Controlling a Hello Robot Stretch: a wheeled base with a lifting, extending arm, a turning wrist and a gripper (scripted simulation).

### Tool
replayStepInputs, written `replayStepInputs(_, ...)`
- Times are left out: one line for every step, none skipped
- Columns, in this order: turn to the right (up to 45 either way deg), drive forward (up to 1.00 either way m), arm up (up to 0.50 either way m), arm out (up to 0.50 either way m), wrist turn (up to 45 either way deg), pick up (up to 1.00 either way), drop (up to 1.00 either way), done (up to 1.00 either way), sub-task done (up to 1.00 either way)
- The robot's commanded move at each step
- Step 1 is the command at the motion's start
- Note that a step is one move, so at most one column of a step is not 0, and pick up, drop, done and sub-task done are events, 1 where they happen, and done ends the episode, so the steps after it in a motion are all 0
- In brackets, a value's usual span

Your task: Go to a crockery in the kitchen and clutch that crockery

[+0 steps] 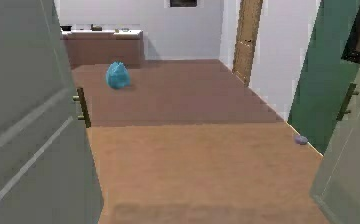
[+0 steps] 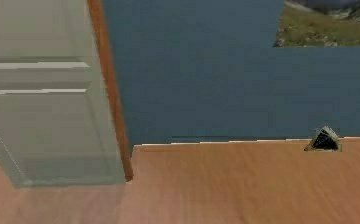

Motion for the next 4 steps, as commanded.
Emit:
replayStepInputs(0.0, 1.0, 0.0, 0.0, 0.0, 0.0, 0.0, 0.0, 0.0)
replayStepInputs(-3.0, 0.0, 0.0, 0.0, 0.0, 0.0, 0.0, 0.0, 0.0)
replayStepInputs(0.0, 0.5, 0.0, 0.0, 0.0, 0.0, 0.0, 0.0, 0.0)
replayStepInputs(-6.0, 0.0, 0.0, 0.0, 0.0, 0.0, 0.0, 0.0, 0.0)
